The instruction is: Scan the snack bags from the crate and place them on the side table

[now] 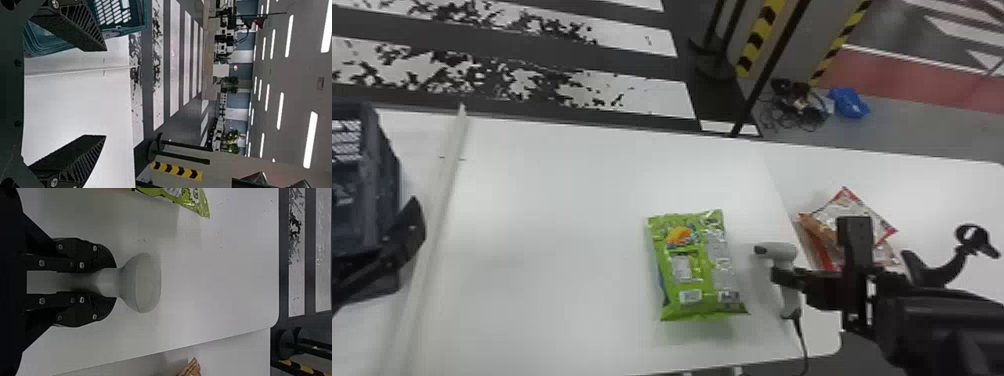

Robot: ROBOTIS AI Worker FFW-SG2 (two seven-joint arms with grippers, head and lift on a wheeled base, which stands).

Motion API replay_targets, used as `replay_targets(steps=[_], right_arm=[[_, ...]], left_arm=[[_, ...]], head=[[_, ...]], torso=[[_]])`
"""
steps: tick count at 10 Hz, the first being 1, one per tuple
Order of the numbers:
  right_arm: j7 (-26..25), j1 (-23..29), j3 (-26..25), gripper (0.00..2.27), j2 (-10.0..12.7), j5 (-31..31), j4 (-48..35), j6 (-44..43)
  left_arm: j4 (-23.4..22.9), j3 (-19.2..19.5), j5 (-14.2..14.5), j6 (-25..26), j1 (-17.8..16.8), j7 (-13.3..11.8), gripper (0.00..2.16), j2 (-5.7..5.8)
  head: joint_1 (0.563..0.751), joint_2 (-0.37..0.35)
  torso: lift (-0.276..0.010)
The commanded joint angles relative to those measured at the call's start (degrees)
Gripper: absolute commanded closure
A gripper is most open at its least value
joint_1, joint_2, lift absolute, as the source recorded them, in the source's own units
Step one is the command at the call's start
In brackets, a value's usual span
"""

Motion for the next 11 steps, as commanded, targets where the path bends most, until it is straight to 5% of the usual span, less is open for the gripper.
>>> replay_targets(steps=[1,6,11], right_arm=[[0.0,0.0,0.2,0.74,0.0,0.3,0.0,0.0],[-0.1,0.0,-0.2,0.1,0.3,0.4,-1.0,0.0],[3.7,5.9,-7.4,0.09,1.2,-12.1,-12.1,7.4]], left_arm=[[0.0,0.0,0.1,0.0,-0.1,0.0,0.08,0.01],[0.2,0.0,0.1,0.0,-0.5,0.1,0.08,0.01],[0.5,0.0,0.1,0.0,-0.8,0.1,0.08,-0.08]], head=[[0.695,-0.298],[0.695,-0.296],[0.695,-0.279]], torso=[[-0.094],[-0.094],[-0.094]])
